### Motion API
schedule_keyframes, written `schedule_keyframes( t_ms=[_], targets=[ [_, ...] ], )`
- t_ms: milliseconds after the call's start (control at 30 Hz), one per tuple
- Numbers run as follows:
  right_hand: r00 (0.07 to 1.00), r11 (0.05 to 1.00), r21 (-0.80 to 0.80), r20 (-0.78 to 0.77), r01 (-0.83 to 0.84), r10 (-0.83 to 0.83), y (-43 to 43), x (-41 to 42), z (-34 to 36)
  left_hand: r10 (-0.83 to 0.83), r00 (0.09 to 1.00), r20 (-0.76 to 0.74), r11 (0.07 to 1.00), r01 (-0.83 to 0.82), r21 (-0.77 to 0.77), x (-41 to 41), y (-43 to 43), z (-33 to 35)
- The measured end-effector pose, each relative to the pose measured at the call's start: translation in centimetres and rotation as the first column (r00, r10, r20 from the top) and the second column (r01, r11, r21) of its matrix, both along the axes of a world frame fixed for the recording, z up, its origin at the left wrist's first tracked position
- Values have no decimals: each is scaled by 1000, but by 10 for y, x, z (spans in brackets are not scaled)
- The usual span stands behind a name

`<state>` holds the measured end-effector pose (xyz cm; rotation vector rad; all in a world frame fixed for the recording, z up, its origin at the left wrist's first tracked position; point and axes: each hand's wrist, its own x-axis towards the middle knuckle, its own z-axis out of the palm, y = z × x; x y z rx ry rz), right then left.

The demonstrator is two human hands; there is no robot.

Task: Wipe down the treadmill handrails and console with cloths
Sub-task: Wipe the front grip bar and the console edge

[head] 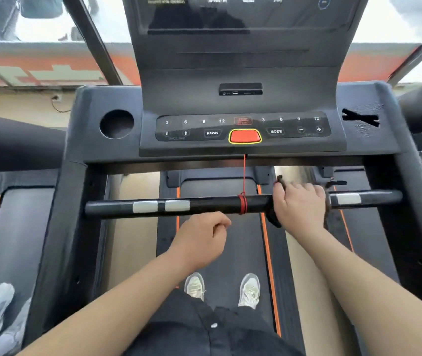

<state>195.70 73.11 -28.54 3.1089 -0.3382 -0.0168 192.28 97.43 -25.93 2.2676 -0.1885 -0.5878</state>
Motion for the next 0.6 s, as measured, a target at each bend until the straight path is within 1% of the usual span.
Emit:
schedule_keyframes(
  t_ms=[67, 133, 200, 233, 267, 300, 333, 400, 433, 467, 533, 567, 600],
  targets=[
    [997, 991, 132, 77, 21, -31, 42, -8, -6, -27, 998, -50, 999, 28, 25, 0, 10, -2],
    [988, 980, 199, 156, -27, -4, 55, -17, -10, -53, 994, -93, 997, 57, 42, -1, 19, -5],
    [969, 965, 191, 203, -180, 141, 38, -21, -7, -57, 991, -122, 998, 59, 16, -4, 24, -7],
    [959, 958, 166, 201, -232, 197, 25, -21, -6, -47, 990, -132, 999, 46, -5, -4, 26, -8],
    [960, 960, 144, 186, -239, 211, 10, -20, -4, -35, 990, -138, 999, 31, -28, -3, 27, -8],
    [976, 974, 136, 147, -180, 160, -3, -17, -1, -25, 990, -142, 999, 19, -47, -3, 27, -8],
    [994, 987, 142, 90, -71, 59, -13, -14, 3, -22, 990, -142, 998, 13, -63, -2, 27, -8],
    [987, 976, 149, -10, 160, -160, -11, -7, 8, -20, 990, -141, 996, 7, -86, 0, 26, -7],
    [978, 966, 157, -33, 207, -205, -1, -3, 10, -14, 990, -137, 995, 0, -100, 2, 26, -7],
    [978, 956, 206, -46, 210, -205, 14, -1, 11, -5, 991, -131, 994, -10, -112, 3, 26, -7],
    [990, 917, 374, -20, 138, -140, 49, -3, 10, 8, 994, -112, 991, -22, -130, 4, 29, -8],
    [989, 868, 481, 15, 120, -145, 63, -4, 15, 11, 995, -101, 990, -24, -136, 4, 31, -8],
    [972, 781, 606, 55, 151, -230, 69, -4, 22, 13, 995, -95, 989, -27, -143, 5, 35, -7]
  ],
)
